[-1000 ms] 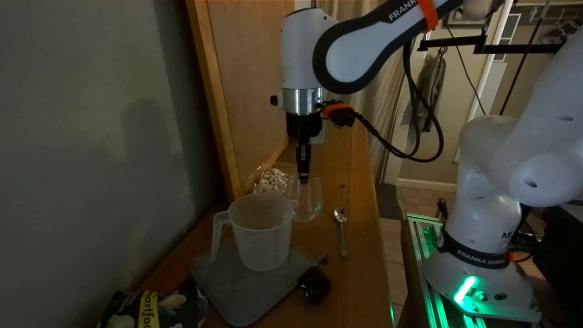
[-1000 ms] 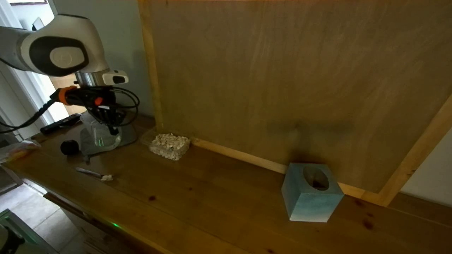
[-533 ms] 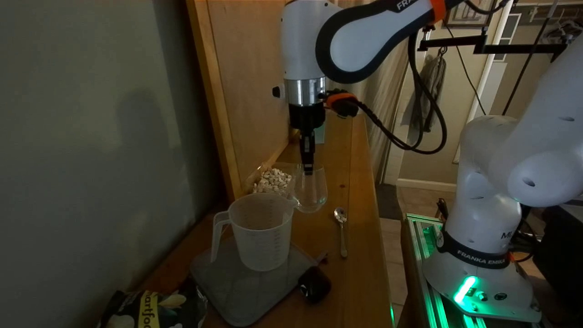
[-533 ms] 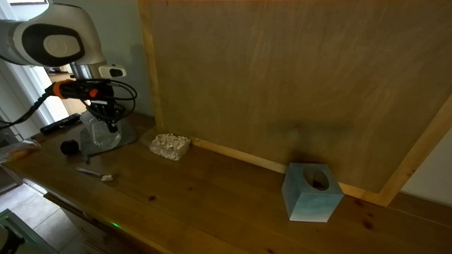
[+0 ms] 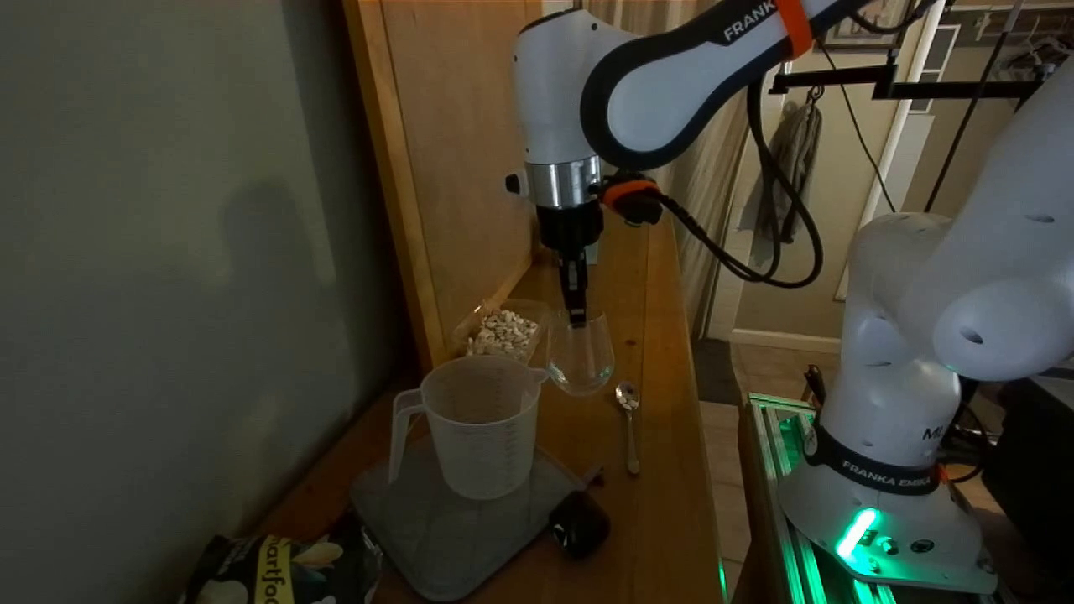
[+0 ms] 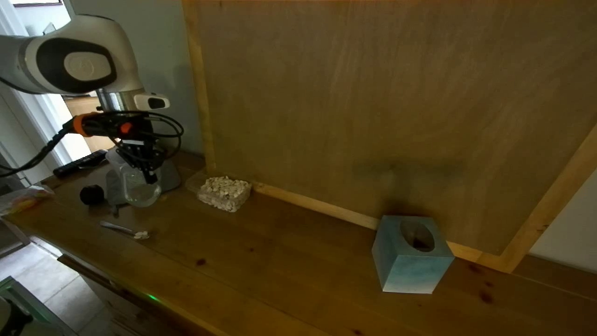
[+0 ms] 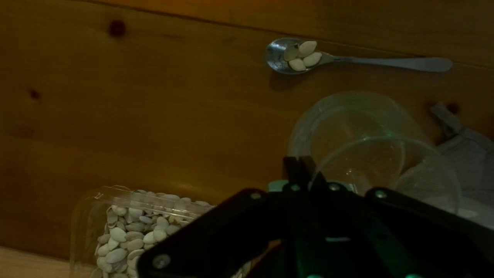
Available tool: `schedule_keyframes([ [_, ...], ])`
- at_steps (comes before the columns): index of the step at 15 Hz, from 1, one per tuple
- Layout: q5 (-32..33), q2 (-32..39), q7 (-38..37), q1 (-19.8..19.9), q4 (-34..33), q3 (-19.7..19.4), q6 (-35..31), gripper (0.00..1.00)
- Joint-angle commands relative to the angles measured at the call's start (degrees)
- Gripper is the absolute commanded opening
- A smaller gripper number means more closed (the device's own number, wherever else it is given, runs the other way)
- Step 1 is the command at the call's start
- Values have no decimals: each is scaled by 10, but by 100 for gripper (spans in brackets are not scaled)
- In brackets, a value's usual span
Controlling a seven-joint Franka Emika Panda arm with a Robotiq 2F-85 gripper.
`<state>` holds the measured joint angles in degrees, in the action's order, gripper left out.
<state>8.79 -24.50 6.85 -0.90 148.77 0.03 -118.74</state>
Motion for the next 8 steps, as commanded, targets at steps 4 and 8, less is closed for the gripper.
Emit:
schedule_keyframes([
  [4,18,20,-42,7,11,11,-26,1],
  [8,18,35,-60,6,16,16,-43,1],
])
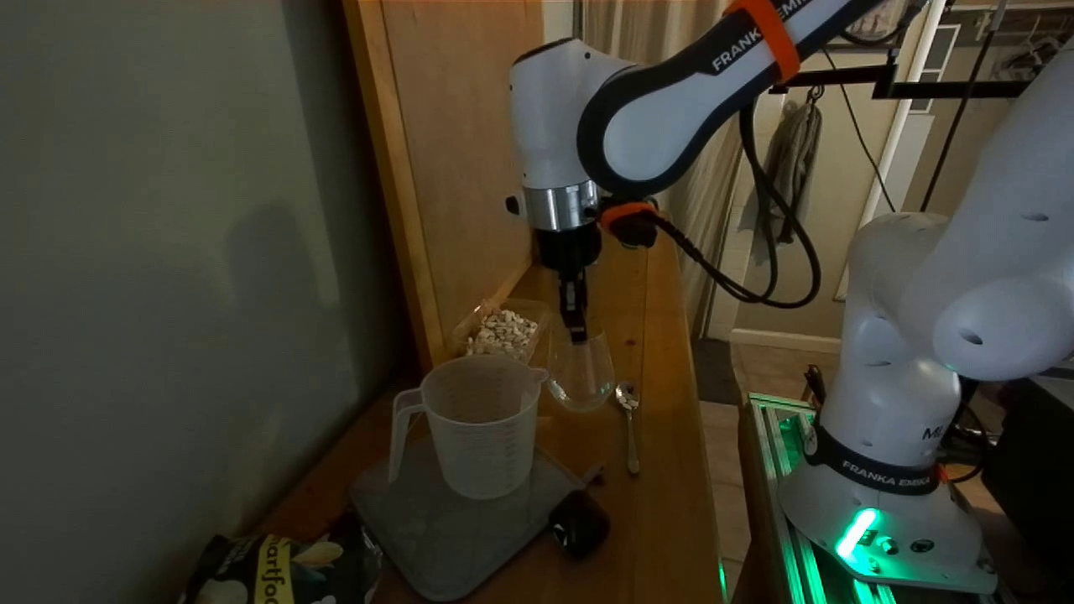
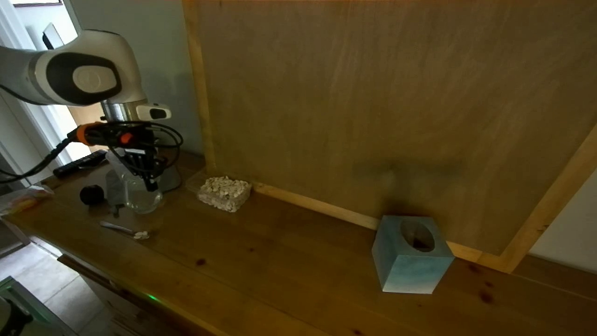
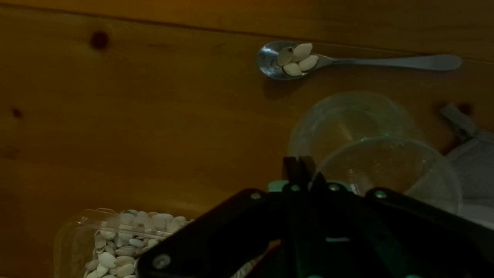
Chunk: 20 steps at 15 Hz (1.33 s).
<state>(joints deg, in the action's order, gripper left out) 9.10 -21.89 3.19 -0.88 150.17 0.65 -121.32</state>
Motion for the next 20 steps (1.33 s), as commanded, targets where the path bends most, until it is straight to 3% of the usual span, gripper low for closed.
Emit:
schedule_keyframes([
  [1,17,13,-29,7,3,11,-21,1],
  [7,25,26,-54,7,4,21,-33,1],
  [8,27,27,-58,7,5,22,-34,8],
  [10,30,29,-62,7,6,23,-33,33],
  [13,32,27,-68,7,6,24,-33,47],
  [20,26,10,-67,5,1,23,-21,96],
])
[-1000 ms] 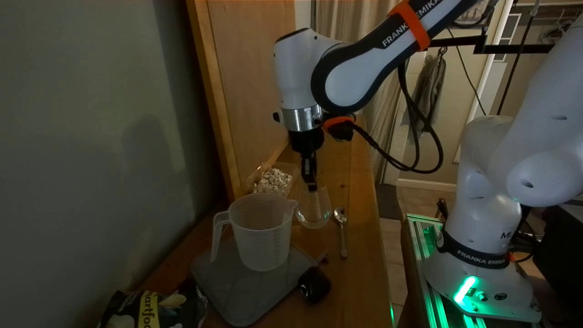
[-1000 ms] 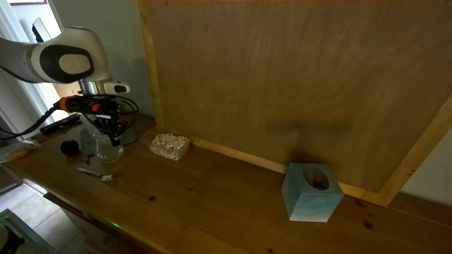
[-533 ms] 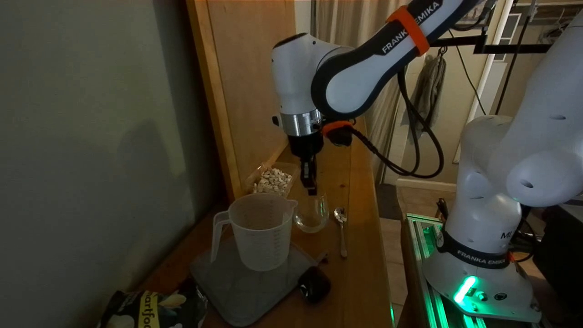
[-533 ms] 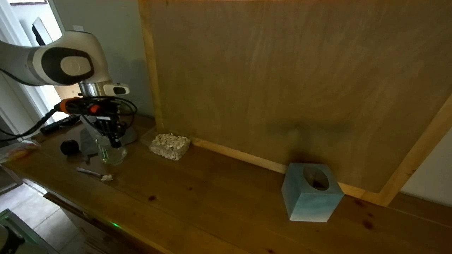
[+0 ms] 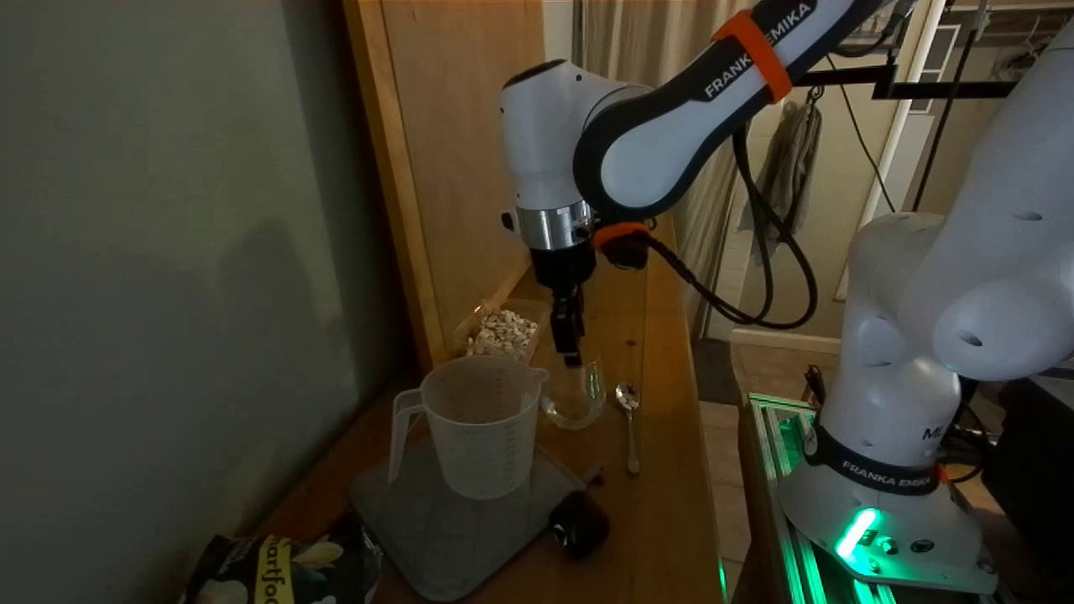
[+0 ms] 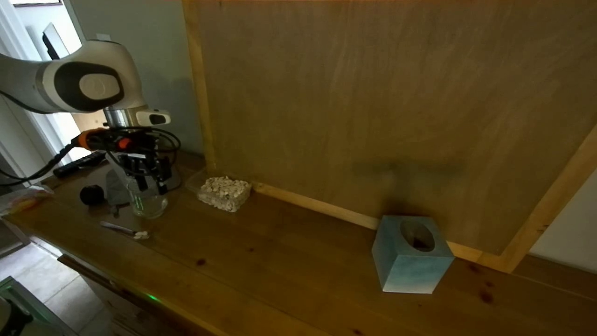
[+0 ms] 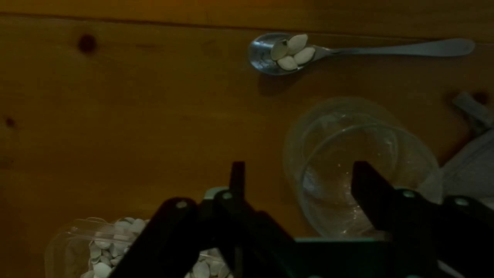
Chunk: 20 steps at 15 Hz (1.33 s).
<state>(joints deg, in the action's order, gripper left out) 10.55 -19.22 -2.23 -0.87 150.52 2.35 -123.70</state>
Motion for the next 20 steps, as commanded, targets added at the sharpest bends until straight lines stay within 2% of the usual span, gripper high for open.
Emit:
schedule_keyframes([
  [1,10,-21,-13,4,-3,6,4,99],
  [4,-12,-38,-17,3,-10,1,8,100],
  [12,-133,-52,-66,0,-26,-7,15,100],
  [20,-137,-46,-73,4,-24,-3,4,100],
])
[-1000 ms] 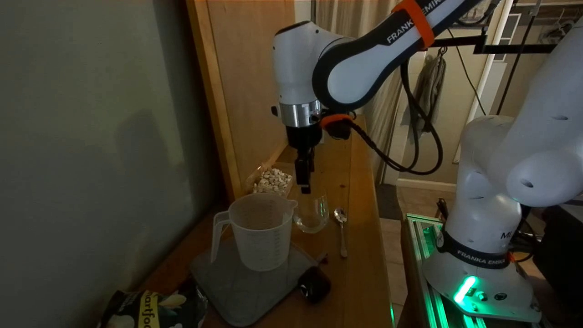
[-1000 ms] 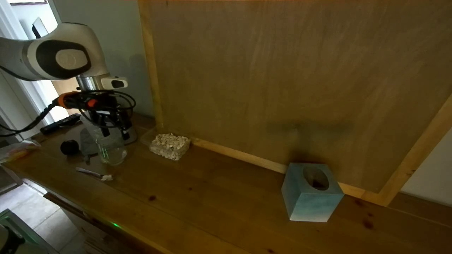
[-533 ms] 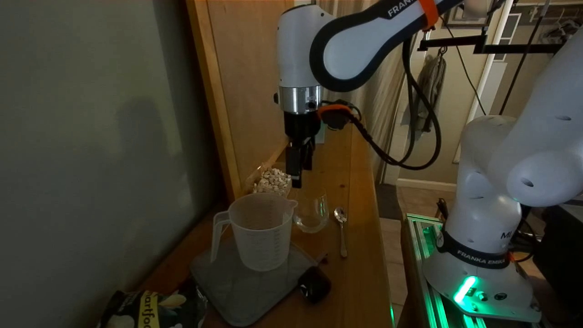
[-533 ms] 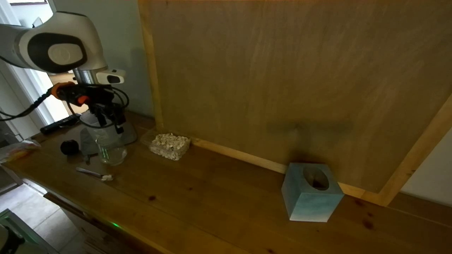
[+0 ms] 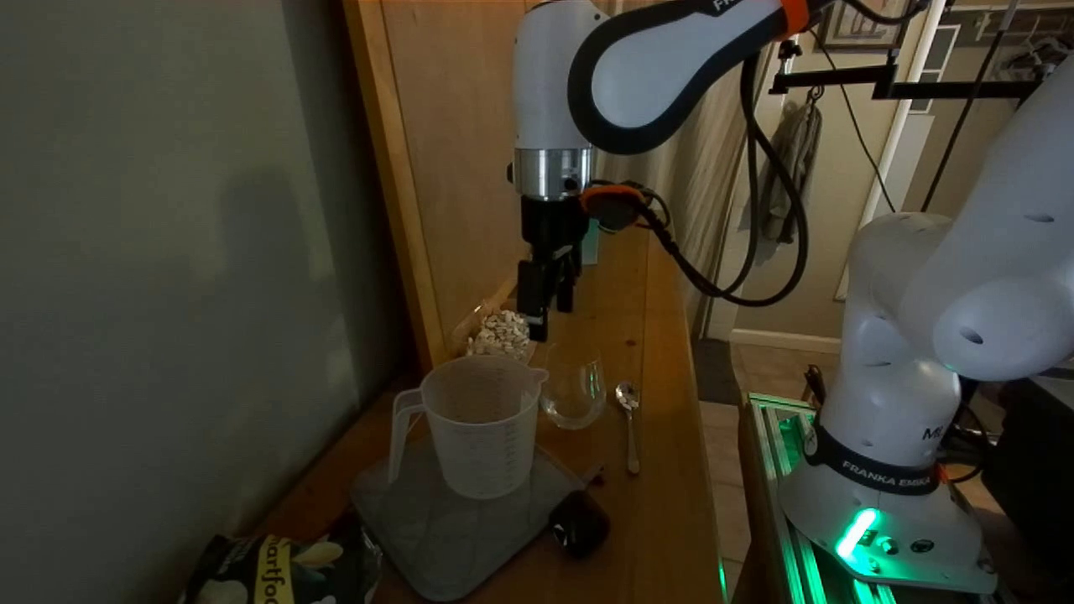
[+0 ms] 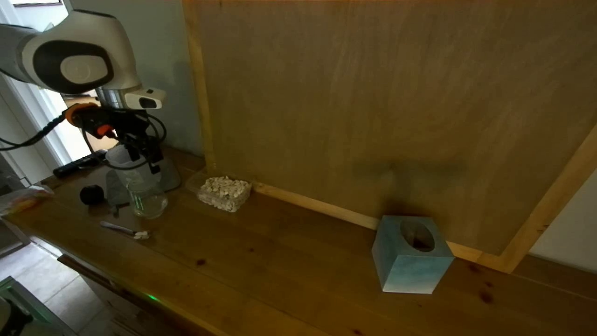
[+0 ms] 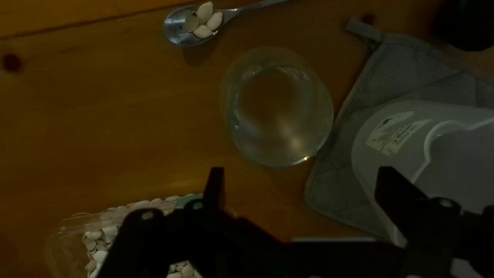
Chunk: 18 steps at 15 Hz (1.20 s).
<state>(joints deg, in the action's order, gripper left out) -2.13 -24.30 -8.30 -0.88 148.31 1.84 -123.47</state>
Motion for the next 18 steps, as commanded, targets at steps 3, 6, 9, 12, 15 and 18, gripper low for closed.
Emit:
schedule_keyframes([
  [3,-10,13,-79,16,4,10,-23,100],
  [6,-8,15,-138,25,4,18,-42,100],
  [9,-8,26,-175,27,4,26,-57,100],
  [12,-13,37,-208,26,4,31,-55,100],
  [15,-17,42,-233,26,6,32,-55,100],
  [18,-25,41,-253,25,8,30,-55,100],
])
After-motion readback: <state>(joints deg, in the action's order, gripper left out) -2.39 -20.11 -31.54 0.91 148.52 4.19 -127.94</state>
